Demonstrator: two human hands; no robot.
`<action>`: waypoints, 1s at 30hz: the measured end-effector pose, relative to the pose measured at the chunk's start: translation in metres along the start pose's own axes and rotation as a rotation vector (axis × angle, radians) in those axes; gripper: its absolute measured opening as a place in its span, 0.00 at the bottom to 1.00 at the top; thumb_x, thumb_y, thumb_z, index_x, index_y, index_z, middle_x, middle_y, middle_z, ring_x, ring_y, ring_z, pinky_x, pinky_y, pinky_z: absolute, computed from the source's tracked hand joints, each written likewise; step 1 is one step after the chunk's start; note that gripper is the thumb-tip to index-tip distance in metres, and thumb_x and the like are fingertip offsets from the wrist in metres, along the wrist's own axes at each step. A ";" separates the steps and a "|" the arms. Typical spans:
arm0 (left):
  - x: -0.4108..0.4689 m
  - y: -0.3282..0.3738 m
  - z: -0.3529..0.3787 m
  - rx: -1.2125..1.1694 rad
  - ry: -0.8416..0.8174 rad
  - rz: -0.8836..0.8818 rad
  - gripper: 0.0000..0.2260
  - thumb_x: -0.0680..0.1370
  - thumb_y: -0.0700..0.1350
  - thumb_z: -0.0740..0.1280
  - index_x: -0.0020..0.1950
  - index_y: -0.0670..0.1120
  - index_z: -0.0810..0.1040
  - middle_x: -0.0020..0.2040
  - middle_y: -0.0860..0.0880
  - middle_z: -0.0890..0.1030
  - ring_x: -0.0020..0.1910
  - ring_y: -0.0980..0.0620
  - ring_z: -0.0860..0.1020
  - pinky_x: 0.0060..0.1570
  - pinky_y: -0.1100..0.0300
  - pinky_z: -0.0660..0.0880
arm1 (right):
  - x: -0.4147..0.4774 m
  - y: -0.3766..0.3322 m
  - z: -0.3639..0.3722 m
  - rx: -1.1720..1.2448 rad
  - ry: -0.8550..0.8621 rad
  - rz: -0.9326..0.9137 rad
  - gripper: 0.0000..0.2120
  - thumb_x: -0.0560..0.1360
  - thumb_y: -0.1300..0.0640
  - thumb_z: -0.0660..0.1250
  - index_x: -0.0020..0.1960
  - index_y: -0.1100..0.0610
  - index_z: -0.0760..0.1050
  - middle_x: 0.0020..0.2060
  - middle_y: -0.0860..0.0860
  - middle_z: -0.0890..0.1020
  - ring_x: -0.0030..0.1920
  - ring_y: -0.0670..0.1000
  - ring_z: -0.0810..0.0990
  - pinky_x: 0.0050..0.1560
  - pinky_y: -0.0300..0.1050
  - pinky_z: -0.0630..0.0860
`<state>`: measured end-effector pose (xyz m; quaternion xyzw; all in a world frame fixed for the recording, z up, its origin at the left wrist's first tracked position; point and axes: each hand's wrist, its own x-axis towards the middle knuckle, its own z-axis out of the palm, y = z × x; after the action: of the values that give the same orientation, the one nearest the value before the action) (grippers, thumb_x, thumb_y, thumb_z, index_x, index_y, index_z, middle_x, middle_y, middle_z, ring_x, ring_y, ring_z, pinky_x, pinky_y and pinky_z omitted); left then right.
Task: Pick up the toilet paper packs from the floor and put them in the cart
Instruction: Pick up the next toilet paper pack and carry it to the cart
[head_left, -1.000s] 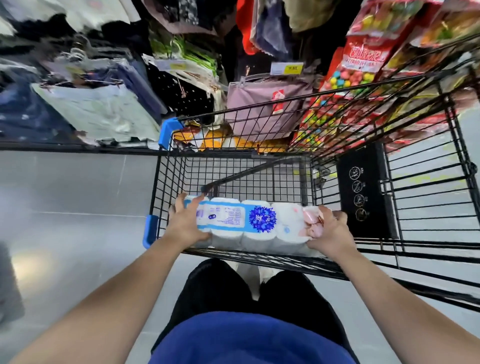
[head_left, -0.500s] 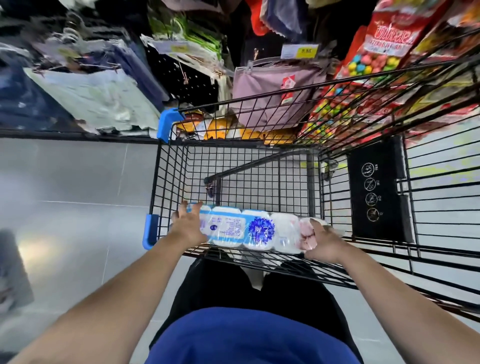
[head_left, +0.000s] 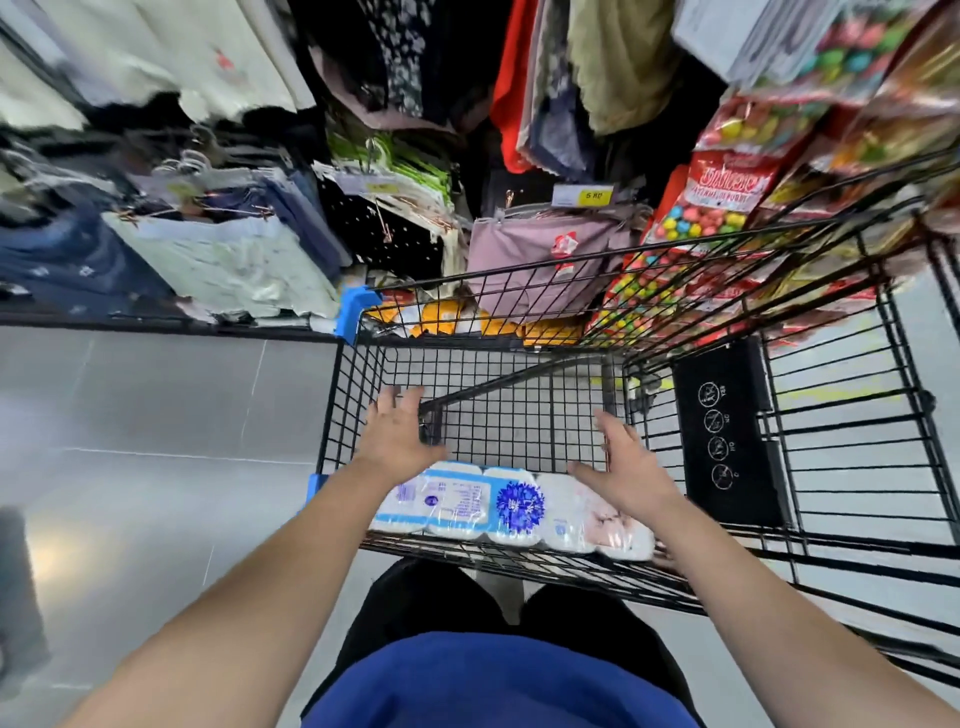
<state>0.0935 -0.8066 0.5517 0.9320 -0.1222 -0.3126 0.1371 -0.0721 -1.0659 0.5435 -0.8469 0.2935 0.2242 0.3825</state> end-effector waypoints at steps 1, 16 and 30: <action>0.000 0.007 -0.011 -0.037 0.032 0.031 0.41 0.70 0.55 0.75 0.78 0.51 0.58 0.76 0.42 0.58 0.76 0.41 0.58 0.74 0.47 0.62 | -0.002 -0.011 -0.009 0.019 0.027 -0.041 0.42 0.74 0.41 0.72 0.81 0.45 0.53 0.77 0.54 0.65 0.70 0.57 0.74 0.71 0.52 0.70; -0.123 0.061 -0.164 -0.508 0.631 0.344 0.29 0.76 0.58 0.70 0.74 0.55 0.65 0.68 0.57 0.67 0.70 0.56 0.66 0.71 0.54 0.67 | -0.064 -0.189 -0.129 0.174 0.253 -0.806 0.36 0.73 0.39 0.71 0.77 0.43 0.62 0.66 0.42 0.76 0.67 0.42 0.74 0.72 0.52 0.70; -0.328 -0.063 -0.130 -0.906 1.201 -0.094 0.25 0.71 0.63 0.70 0.67 0.65 0.71 0.67 0.57 0.74 0.66 0.58 0.74 0.67 0.52 0.74 | -0.168 -0.315 -0.003 0.174 -0.220 -1.279 0.33 0.72 0.36 0.72 0.73 0.46 0.68 0.60 0.43 0.80 0.63 0.40 0.77 0.67 0.36 0.69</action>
<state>-0.0718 -0.6219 0.8110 0.7990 0.1539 0.2240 0.5364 0.0171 -0.8450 0.8101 -0.7926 -0.2917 0.0131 0.5353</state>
